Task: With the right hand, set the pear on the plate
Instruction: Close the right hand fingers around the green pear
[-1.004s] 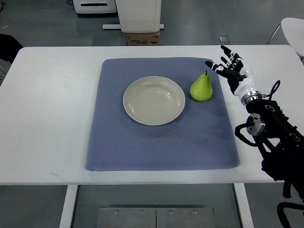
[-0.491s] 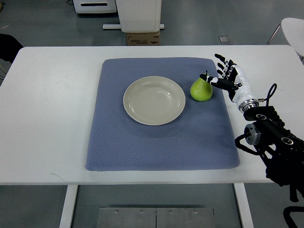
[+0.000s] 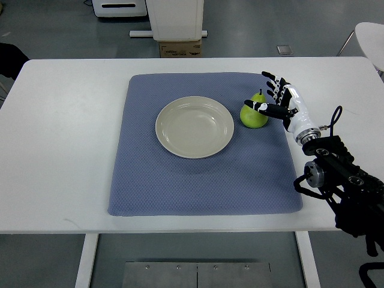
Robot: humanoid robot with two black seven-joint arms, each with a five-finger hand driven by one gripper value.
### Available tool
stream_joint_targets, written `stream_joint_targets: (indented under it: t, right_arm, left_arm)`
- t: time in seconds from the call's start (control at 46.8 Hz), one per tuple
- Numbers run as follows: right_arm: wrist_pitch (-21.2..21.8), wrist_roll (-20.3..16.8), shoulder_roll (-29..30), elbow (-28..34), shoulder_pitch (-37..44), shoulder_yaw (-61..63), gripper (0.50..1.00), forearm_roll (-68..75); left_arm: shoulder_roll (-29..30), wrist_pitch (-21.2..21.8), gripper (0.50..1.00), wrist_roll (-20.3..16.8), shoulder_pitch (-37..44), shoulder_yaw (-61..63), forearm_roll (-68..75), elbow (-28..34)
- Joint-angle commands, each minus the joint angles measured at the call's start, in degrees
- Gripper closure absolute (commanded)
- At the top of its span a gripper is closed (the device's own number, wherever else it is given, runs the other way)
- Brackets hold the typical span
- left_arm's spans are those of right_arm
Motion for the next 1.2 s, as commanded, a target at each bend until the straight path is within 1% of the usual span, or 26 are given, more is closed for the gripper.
stream_joint_targets:
  t: [0.0, 0.171, 0.491, 0.79, 0.983, 1.175]
  right_arm:
    - [0.01, 0.85, 0.03, -1.53, 1.22, -1.46, 0.502, -0.05]
    - [-0.69, 3.13, 0.2, -4.88, 2.89, -5.15, 0.507, 0.04]
    - [-3.15, 6.38, 0.91, -7.16, 3.16, -11.57, 0.509, 0.04]
    - [-3.5, 7.44, 1.08, -7.25, 3.16, -14.03, 0.511, 0.04]
    - [-5.78, 7.88, 1.96, -7.25, 3.07, -15.61, 0.513, 0.04]
    - [-6.4, 7.88, 3.1, -8.57, 3.16, -15.61, 0.519, 0.04]
  left_arm:
    - [0.0, -0.01, 0.5, 0.01, 0.0, 0.06, 0.01, 0.0]
    - [0.0, -0.01, 0.5, 0.01, 0.0, -0.03, 0.01, 0.0]
    - [0.0, -0.01, 0.5, 0.01, 0.0, -0.03, 0.01, 0.0]
    - [0.0, -0.01, 0.5, 0.01, 0.0, -0.03, 0.01, 0.0]
    - [0.0, -0.01, 0.5, 0.01, 0.0, -0.03, 0.01, 0.0]
    - [0.0, -0.01, 0.5, 0.01, 0.0, 0.06, 0.01, 0.0]
